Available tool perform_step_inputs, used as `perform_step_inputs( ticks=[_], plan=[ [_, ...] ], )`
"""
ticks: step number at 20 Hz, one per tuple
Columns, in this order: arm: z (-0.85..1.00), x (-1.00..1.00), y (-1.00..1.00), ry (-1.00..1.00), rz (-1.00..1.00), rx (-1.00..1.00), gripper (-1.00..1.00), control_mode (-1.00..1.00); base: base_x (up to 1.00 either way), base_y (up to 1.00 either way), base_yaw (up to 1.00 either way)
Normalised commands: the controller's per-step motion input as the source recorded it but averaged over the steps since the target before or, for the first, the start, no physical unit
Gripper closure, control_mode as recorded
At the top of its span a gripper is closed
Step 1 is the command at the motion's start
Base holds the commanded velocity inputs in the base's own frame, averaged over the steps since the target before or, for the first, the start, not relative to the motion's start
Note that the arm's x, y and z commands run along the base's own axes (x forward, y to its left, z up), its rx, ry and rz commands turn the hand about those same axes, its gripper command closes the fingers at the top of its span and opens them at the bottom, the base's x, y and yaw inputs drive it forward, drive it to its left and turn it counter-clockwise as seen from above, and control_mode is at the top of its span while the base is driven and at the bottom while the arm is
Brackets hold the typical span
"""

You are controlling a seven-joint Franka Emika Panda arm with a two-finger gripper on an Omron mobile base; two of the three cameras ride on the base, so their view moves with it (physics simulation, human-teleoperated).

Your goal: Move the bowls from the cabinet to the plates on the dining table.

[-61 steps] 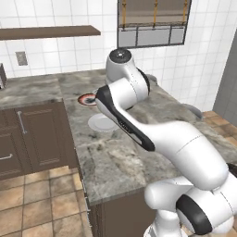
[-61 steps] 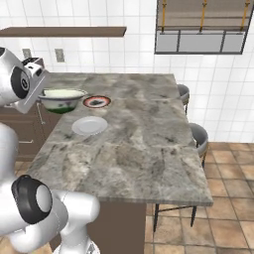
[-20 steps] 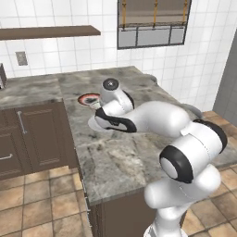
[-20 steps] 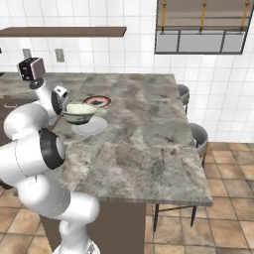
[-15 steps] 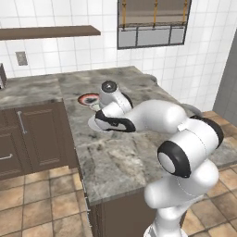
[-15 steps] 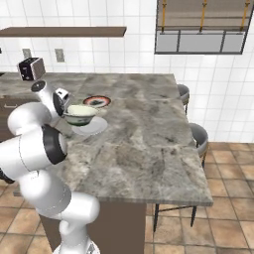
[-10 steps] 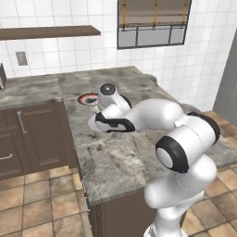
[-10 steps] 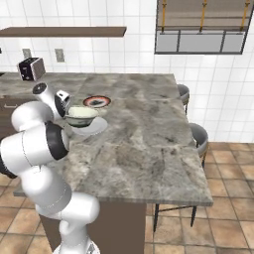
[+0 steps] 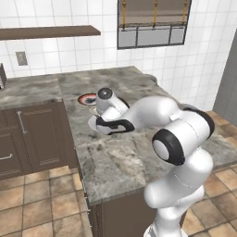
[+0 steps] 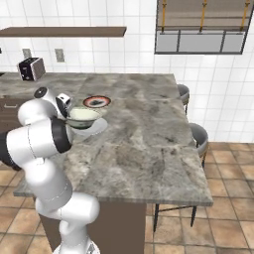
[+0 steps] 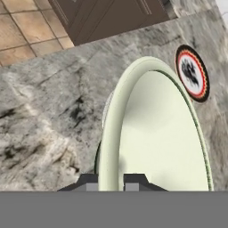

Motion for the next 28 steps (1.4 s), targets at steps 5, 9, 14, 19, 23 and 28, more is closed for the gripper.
perform_step_inputs(
  ticks=[5,9,14,19,23,28],
  plan=[
    [-0.18,0.18,0.0,-0.02,-0.03,-0.01,1.0,-1.0,0.0,0.0,0.0],
    [-0.18,0.21,0.02,0.0,-0.02,-0.01,1.0,-1.0,0.0,0.0,0.0],
    [-0.13,0.26,0.07,0.0,-0.02,0.0,1.0,-1.0,0.0,0.0,0.0],
    [-0.13,0.26,0.06,0.0,-0.02,0.0,1.0,-1.0,0.0,0.0,0.0],
    [-0.14,0.19,0.07,0.0,-0.02,0.0,1.0,-1.0,0.0,0.0,0.0],
    [-0.13,0.14,0.05,0.0,-0.02,0.0,1.0,-1.0,0.0,0.0,0.0]
  ],
)
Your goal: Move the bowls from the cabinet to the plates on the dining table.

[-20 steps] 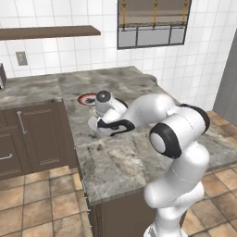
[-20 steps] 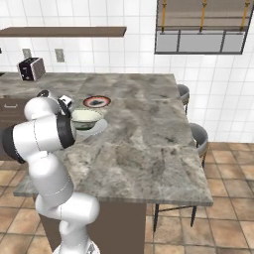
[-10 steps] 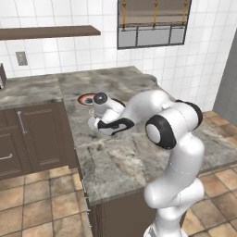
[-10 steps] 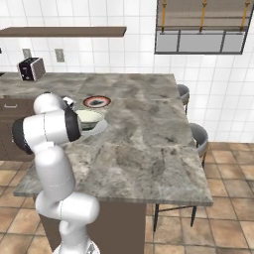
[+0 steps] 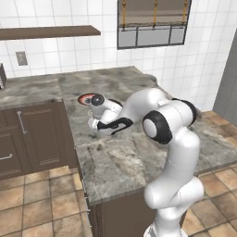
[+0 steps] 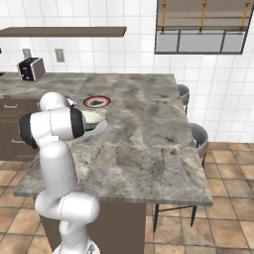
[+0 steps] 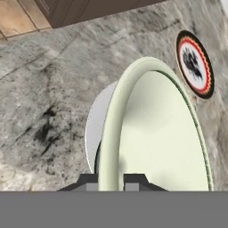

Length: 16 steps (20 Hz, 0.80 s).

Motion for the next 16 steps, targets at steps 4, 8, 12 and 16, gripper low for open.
perform_step_inputs(
  ticks=[4,8,12,16],
  plan=[
    [-0.13,0.17,0.03,0.0,-0.01,0.0,1.0,-1.0,0.0,0.0,0.0],
    [-0.15,0.21,0.0,0.0,-0.01,0.0,1.0,-1.0,0.0,0.0,0.0],
    [-0.18,0.22,0.0,0.0,-0.01,0.0,1.0,-1.0,0.0,0.0,0.0],
    [-0.16,0.22,0.01,0.0,-0.01,0.0,1.0,-1.0,0.0,0.0,0.0]
  ],
)
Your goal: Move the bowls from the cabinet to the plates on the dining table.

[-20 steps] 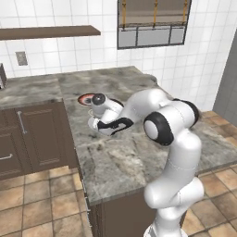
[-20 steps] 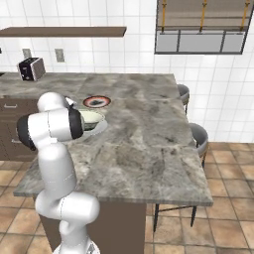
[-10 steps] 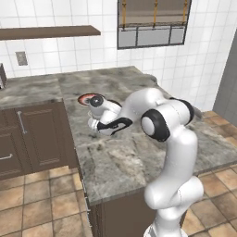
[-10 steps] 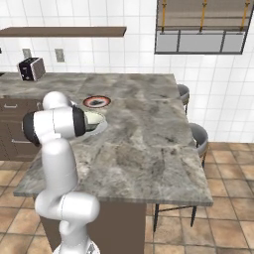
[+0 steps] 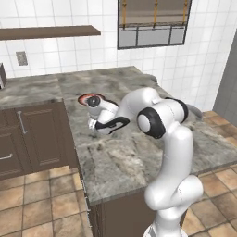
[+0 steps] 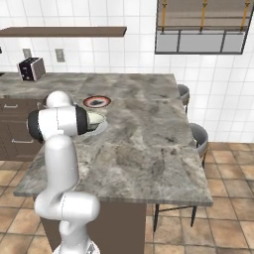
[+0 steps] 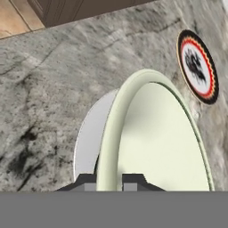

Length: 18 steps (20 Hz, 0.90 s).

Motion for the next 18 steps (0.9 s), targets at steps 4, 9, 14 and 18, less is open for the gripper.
perform_step_inputs(
  ticks=[4,9,14,18],
  plan=[
    [-0.16,0.24,0.02,0.0,-0.01,0.0,1.0,-1.0,0.0,0.0,0.0],
    [-0.19,0.2,0.02,0.0,-0.01,0.0,-1.0,-1.0,0.0,0.0,0.0],
    [-0.17,0.13,0.0,0.0,-0.01,0.0,-1.0,-1.0,0.0,0.0,0.0],
    [-0.1,0.02,-0.02,0.03,-0.02,0.0,-1.0,-1.0,0.0,0.0,0.0]
  ],
)
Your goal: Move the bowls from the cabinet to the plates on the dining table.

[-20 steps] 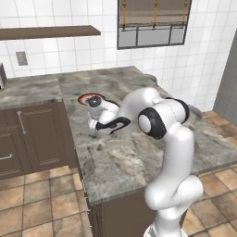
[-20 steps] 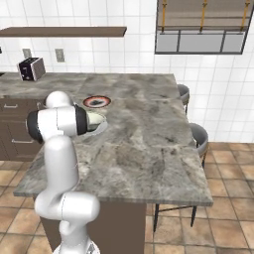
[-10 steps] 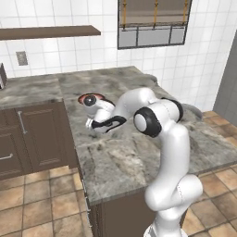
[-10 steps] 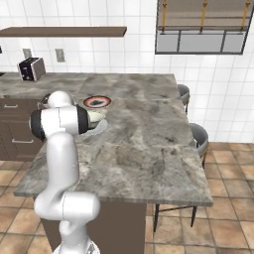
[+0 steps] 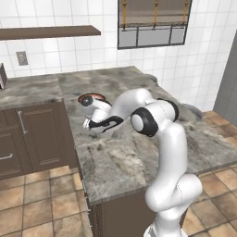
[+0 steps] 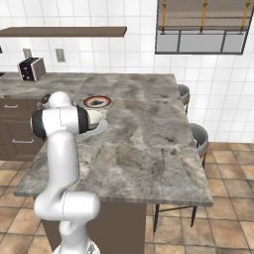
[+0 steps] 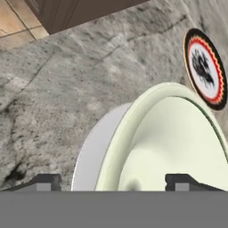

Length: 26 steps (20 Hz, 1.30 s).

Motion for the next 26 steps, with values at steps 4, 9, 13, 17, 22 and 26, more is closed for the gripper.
perform_step_inputs(
  ticks=[4,9,13,17,22,26],
  plan=[
    [0.0,0.0,-0.07,0.01,-0.03,0.0,-1.0,-1.0,0.0,0.0,0.0],
    [0.24,-0.04,-0.01,0.03,-0.05,0.02,-1.0,-1.0,0.0,0.0,0.0],
    [0.35,-0.15,-0.01,0.07,-0.07,0.02,-1.0,-1.0,0.0,0.0,0.0],
    [0.4,-0.27,-0.11,0.09,-0.07,0.03,-1.0,-1.0,0.0,0.0,0.0],
    [0.31,-0.35,-0.2,0.06,-0.1,0.0,-1.0,-1.0,0.0,0.0,0.0],
    [0.25,-0.39,-0.3,0.01,-0.11,0.0,-1.0,-1.0,0.0,0.0,0.0]
  ],
)
